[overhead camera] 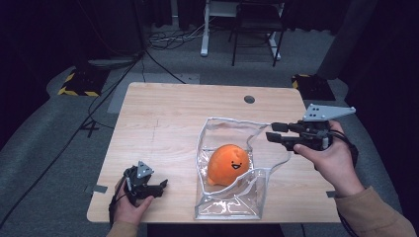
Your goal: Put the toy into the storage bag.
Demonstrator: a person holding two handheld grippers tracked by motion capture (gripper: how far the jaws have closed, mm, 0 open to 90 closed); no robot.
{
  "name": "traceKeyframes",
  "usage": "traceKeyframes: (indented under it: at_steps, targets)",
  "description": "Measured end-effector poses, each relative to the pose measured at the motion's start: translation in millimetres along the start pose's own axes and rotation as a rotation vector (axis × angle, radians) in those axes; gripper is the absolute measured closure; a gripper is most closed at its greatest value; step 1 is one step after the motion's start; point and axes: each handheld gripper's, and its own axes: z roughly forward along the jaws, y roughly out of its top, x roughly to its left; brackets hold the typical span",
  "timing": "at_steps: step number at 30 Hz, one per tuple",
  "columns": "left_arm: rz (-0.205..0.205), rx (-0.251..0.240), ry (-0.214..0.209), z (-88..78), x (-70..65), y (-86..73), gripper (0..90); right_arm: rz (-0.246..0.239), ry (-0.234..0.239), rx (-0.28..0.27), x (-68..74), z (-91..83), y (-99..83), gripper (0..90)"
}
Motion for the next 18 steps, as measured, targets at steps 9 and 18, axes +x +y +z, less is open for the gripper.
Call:
traceKeyframes:
  at_steps: [9, 18]
  targets:
    - [-0.002, -0.002, 0.000, 0.1, -0.1, 0.0, 18.5, 0.038, -0.043, 0.009, -11.6, -20.5, -18.5, 58.4]
    - [0.000, 0.000, 0.000, 0.0, -0.1, 0.0, 18.5, 0.085, -0.086, 0.024, -25.7, -38.6, -39.6, 58.1]
